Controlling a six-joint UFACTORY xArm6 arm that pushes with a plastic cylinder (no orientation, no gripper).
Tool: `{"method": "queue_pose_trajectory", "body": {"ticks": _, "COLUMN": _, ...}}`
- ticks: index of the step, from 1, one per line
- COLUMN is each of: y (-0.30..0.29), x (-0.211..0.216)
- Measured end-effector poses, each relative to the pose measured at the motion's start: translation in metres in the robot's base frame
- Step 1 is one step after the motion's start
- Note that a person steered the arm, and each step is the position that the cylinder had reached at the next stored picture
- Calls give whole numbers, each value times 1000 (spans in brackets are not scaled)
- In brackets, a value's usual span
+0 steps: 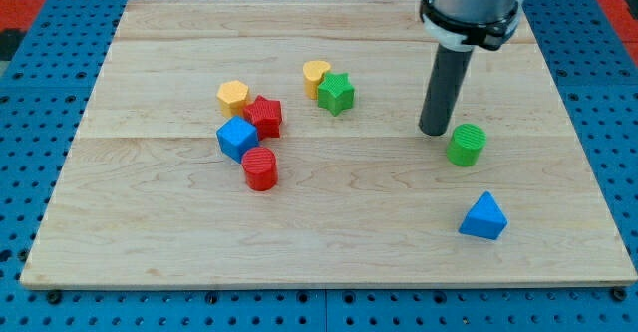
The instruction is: Slide the green star towards green circle
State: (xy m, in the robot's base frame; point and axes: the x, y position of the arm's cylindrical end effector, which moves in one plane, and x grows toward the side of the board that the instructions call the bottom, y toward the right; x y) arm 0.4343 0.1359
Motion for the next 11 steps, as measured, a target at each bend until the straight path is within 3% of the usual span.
{"method": "queue_pose_trajectory", "body": {"ticks": 2, "y": -4, "x": 8}}
{"method": "queue_pose_trajectory", "body": {"ticks": 3, "y": -82, "x": -20}}
{"method": "queue_pose_trajectory", "body": {"ticks": 4, "y": -128, "x": 18}}
{"method": "queue_pose_trajectory", "body": {"ticks": 5, "y": -156, "x": -21}}
{"method": "queue_pose_trajectory", "body": {"ticks": 6, "y": -123, "x": -47}}
{"method": "queue_pose_trajectory", "body": {"ticks": 7, "y": -50, "x": -42}}
{"method": "queue_pose_trajectory", "body": {"ticks": 9, "y": -177, "x": -50}}
{"method": "queue_pose_trajectory", "body": {"ticks": 11, "y": -90, "x": -108}}
